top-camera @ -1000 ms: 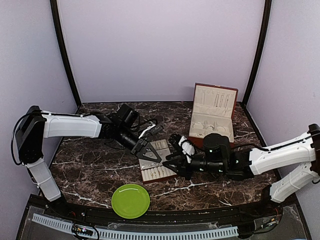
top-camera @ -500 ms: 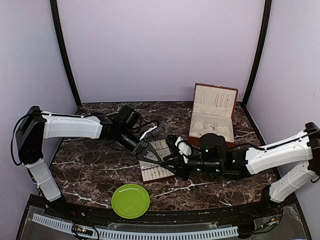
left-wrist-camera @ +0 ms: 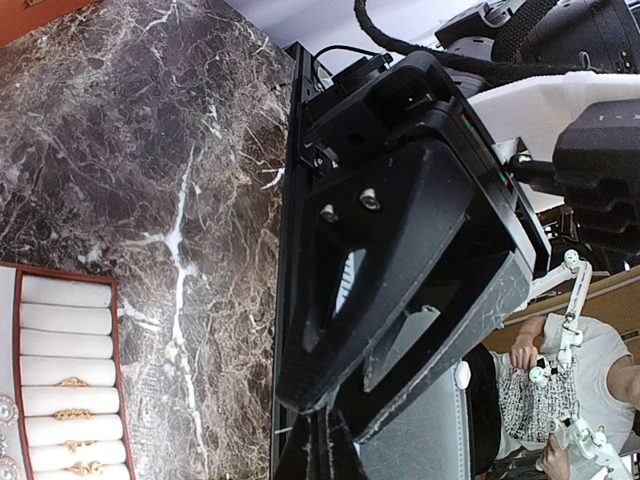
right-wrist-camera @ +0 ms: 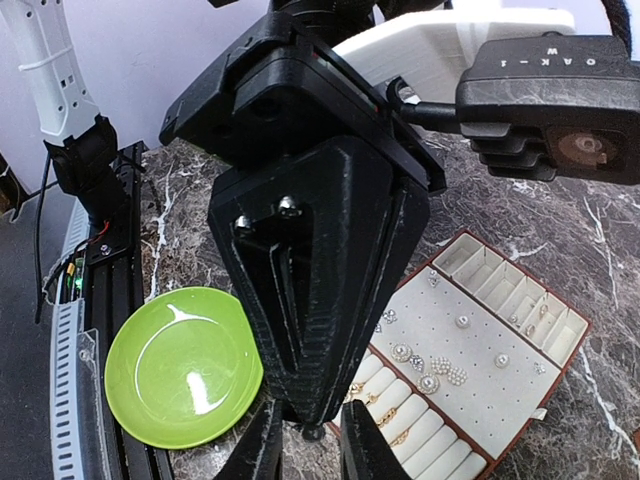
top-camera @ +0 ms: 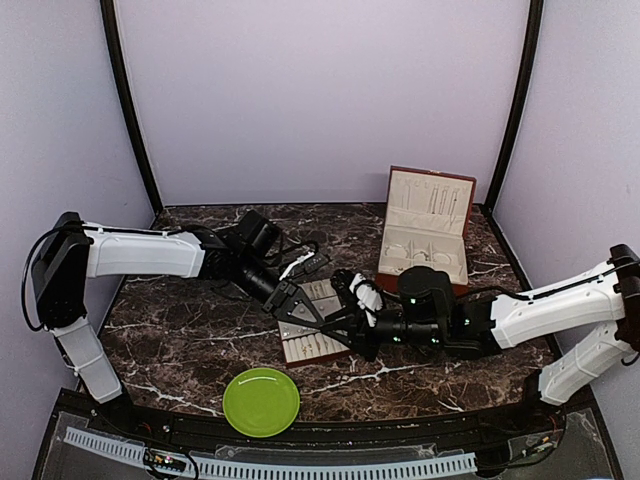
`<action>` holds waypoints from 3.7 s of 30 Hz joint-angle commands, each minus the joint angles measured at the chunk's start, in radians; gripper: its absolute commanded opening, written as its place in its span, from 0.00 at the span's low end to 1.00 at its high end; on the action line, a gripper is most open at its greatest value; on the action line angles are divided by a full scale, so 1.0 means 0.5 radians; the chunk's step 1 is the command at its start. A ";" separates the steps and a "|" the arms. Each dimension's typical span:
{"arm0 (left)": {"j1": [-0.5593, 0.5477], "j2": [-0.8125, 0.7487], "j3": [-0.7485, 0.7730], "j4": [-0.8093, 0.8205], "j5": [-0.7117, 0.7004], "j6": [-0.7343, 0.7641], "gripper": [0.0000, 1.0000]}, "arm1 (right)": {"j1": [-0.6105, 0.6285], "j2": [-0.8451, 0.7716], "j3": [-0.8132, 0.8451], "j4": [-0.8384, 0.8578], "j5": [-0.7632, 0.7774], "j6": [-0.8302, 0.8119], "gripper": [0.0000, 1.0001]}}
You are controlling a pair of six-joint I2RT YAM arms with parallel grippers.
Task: Organize the mixed jewelry
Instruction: Pass from the left arm to the right, then insert the earring into the earring holder.
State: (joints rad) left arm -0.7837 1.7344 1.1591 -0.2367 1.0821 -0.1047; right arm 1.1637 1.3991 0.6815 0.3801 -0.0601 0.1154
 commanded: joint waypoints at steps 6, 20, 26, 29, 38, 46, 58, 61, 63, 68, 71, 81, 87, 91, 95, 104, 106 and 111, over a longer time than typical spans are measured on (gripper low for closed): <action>-0.012 -0.067 0.056 -0.062 0.106 0.066 0.00 | 0.016 -0.110 -0.060 0.040 0.055 0.022 0.27; -0.013 -0.076 0.059 -0.075 0.116 0.080 0.00 | 0.015 -0.071 -0.020 -0.010 -0.025 0.009 0.22; -0.013 -0.077 0.063 -0.079 0.121 0.080 0.00 | 0.015 -0.050 0.001 -0.011 -0.035 0.003 0.21; -0.013 -0.080 0.059 -0.076 0.121 0.080 0.00 | 0.015 -0.041 0.008 -0.011 -0.039 -0.003 0.20; -0.013 -0.079 0.059 -0.076 0.127 0.077 0.00 | 0.014 -0.037 0.024 -0.017 -0.062 -0.014 0.17; -0.013 -0.076 0.059 -0.076 0.128 0.075 0.00 | 0.015 -0.032 0.037 -0.012 -0.061 -0.021 0.17; -0.012 -0.077 0.053 -0.058 0.111 0.062 0.00 | 0.014 -0.007 0.046 -0.019 -0.045 0.000 0.03; -0.013 -0.074 0.056 -0.059 0.070 0.059 0.00 | 0.013 -0.012 0.040 -0.018 -0.018 0.039 0.03; -0.013 -0.074 0.059 -0.066 0.039 0.060 0.02 | 0.007 -0.019 0.029 -0.021 -0.005 0.073 0.03; -0.013 -0.089 0.062 -0.075 -0.058 0.071 0.21 | -0.016 -0.054 0.000 -0.031 0.021 0.170 0.02; -0.011 -0.115 0.059 -0.074 -0.123 0.078 0.32 | -0.036 -0.072 -0.025 -0.044 0.034 0.219 0.01; 0.074 -0.283 0.019 -0.040 -0.490 0.066 0.53 | -0.137 -0.013 -0.042 -0.082 0.027 0.349 0.00; 0.238 -0.428 -0.056 0.038 -0.887 -0.070 0.57 | -0.191 0.154 0.120 -0.279 0.025 0.393 0.00; 0.386 -0.530 -0.135 0.136 -1.055 -0.208 0.59 | -0.225 0.276 0.200 -0.357 0.005 0.426 0.00; 0.417 -0.614 -0.162 0.123 -1.244 -0.203 0.60 | -0.263 0.401 0.282 -0.409 -0.018 0.467 0.00; 0.419 -0.675 -0.167 0.104 -1.331 -0.171 0.60 | -0.314 0.644 0.489 -0.551 -0.039 0.496 0.00; 0.419 -0.679 -0.165 0.104 -1.330 -0.171 0.60 | -0.322 0.683 0.525 -0.578 -0.032 0.502 0.00; 0.417 -0.678 -0.161 0.097 -1.321 -0.173 0.60 | -0.330 0.776 0.623 -0.650 -0.012 0.504 0.00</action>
State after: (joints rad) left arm -0.5716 1.4265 1.0901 -0.1947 0.4267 -0.1917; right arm 1.0054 1.7584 0.9443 0.0772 -0.0711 0.3546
